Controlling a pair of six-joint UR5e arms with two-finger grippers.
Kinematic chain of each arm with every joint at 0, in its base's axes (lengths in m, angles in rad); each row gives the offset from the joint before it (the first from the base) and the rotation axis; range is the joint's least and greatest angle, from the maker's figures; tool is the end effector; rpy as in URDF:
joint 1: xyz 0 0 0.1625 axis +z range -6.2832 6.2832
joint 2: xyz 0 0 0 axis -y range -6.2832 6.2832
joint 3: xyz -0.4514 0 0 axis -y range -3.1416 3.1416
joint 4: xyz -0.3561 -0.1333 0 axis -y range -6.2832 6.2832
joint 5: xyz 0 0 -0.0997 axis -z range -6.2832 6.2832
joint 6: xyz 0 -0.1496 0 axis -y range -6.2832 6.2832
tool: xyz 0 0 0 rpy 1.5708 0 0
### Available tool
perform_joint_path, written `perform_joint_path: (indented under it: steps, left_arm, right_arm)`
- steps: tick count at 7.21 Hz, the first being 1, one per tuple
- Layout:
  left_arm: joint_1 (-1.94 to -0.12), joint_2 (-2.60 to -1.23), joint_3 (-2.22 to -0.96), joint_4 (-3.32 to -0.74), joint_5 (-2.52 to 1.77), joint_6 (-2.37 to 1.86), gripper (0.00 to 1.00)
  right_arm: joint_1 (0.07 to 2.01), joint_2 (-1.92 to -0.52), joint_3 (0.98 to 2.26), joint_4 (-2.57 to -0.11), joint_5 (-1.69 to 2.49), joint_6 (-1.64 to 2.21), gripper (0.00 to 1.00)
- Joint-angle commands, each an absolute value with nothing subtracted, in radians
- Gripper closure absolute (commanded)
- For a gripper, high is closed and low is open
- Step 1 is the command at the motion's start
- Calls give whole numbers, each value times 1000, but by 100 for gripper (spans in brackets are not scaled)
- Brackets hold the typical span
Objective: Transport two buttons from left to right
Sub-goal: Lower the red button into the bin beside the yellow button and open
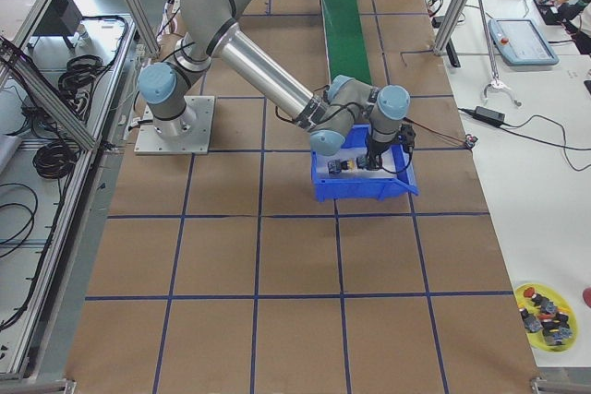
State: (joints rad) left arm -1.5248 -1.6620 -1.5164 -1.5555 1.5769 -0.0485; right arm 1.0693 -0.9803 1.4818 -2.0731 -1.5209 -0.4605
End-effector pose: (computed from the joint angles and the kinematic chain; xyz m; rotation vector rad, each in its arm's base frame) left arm -0.1096 -0.4990 0.4472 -0.1480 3.1318 0.0337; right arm -0.1955 -0.6494 0.2169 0.0635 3.0969 -0.0369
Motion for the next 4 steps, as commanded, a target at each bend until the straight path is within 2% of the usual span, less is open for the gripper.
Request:
perform_joint_path:
  steps: [1,2,3,4]
  left_arm:
    - [-1525,-1663,-1516,-1555,1577,-49,0]
    - [-1525,-1663,-1517,-1555,1577,-49,0]
    - [-1525,-1663,-1516,-1555,1577,-49,0]
    - [-1525,-1663,-1516,-1555,1577,-49,0]
  right_arm:
    - [1063,-980,1483,-2074,-1525,-462,43]
    - [1063,-980,1482,-2074,-1522,-460,19]
    - [1063,-982,1479,-2074,-1520,-460,7]
    - [1063,-988,1474,-2066,-1520,-460,4]
